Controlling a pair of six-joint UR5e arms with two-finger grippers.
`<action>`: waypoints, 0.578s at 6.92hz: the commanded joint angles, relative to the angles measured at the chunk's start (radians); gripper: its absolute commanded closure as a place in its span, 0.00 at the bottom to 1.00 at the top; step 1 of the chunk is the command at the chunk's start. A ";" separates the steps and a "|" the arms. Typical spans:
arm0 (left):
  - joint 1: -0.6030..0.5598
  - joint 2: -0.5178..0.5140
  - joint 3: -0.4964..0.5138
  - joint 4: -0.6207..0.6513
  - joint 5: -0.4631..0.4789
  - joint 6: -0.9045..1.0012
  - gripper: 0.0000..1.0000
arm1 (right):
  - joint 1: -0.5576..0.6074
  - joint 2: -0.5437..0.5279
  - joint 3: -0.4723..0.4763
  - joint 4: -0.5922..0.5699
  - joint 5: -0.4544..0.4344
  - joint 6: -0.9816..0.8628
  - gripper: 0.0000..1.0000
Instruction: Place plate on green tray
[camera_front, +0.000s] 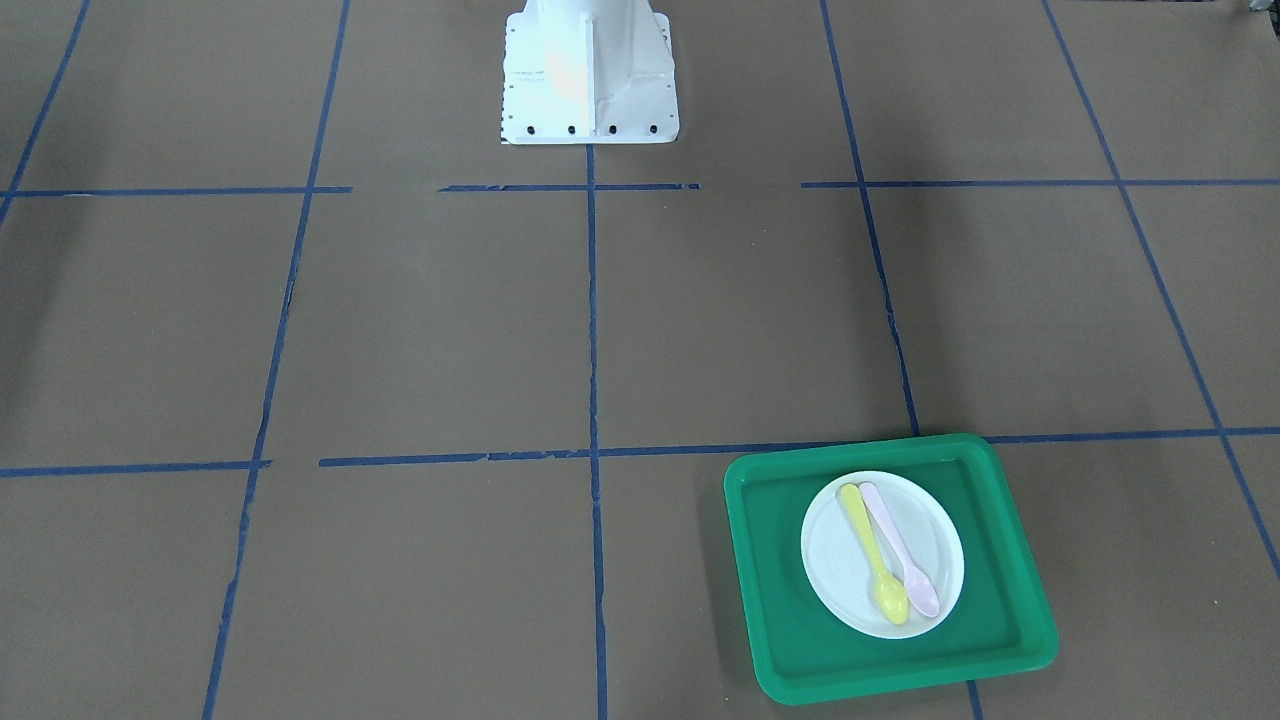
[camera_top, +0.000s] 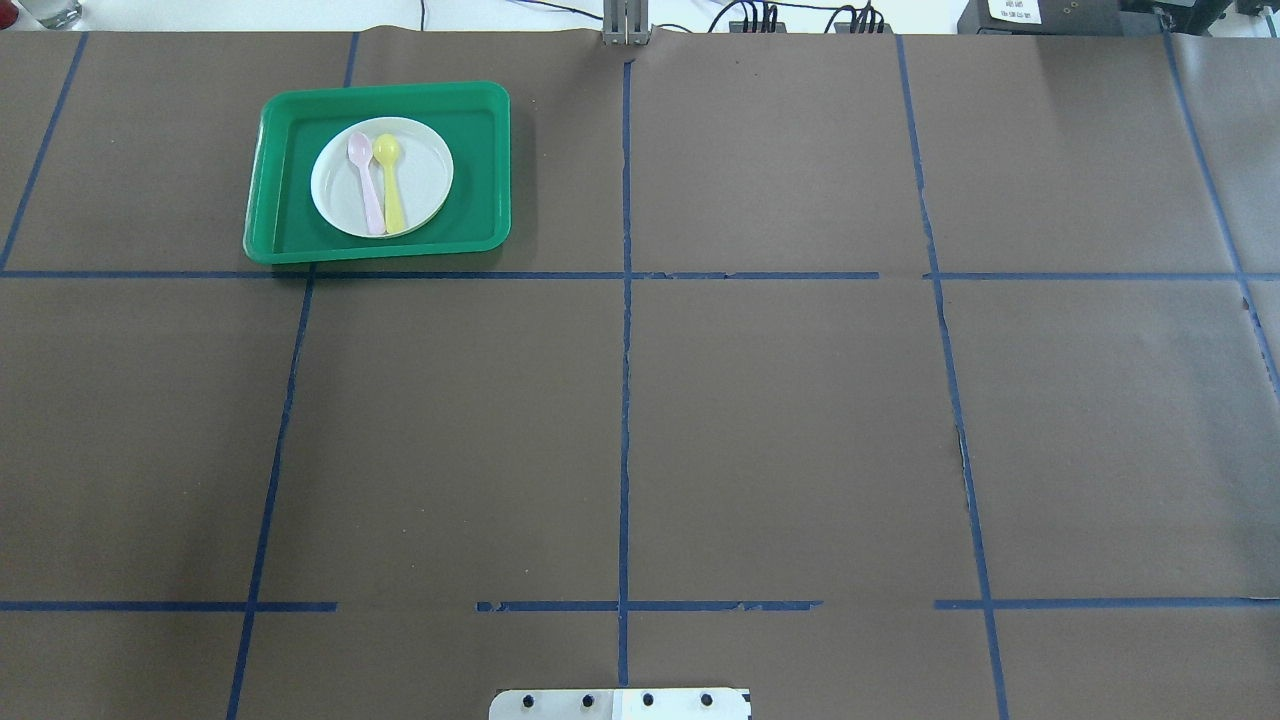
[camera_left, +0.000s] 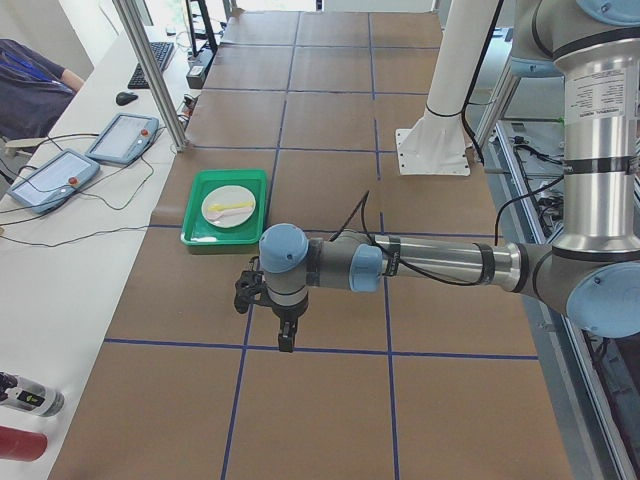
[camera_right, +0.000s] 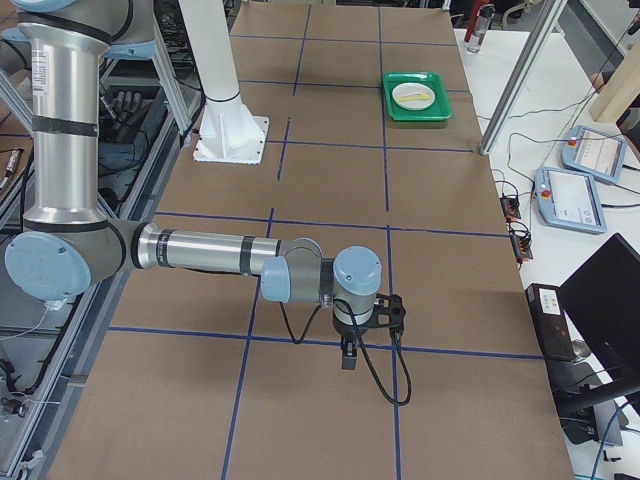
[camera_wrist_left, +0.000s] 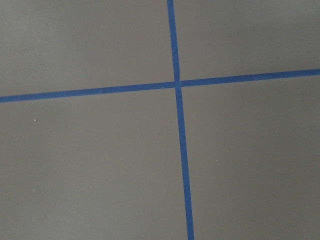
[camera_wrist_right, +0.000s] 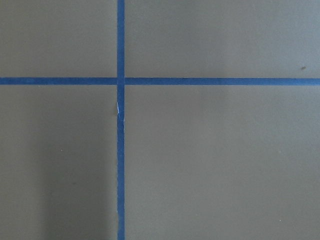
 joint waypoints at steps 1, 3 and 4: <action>-0.009 0.005 -0.007 0.038 0.001 0.001 0.00 | 0.000 0.000 0.000 0.000 0.000 0.000 0.00; -0.009 0.010 0.010 0.038 0.002 0.004 0.00 | 0.000 0.000 0.000 0.000 0.000 0.000 0.00; -0.009 0.013 0.010 0.036 0.002 0.004 0.00 | 0.000 0.000 0.000 0.000 0.000 0.000 0.00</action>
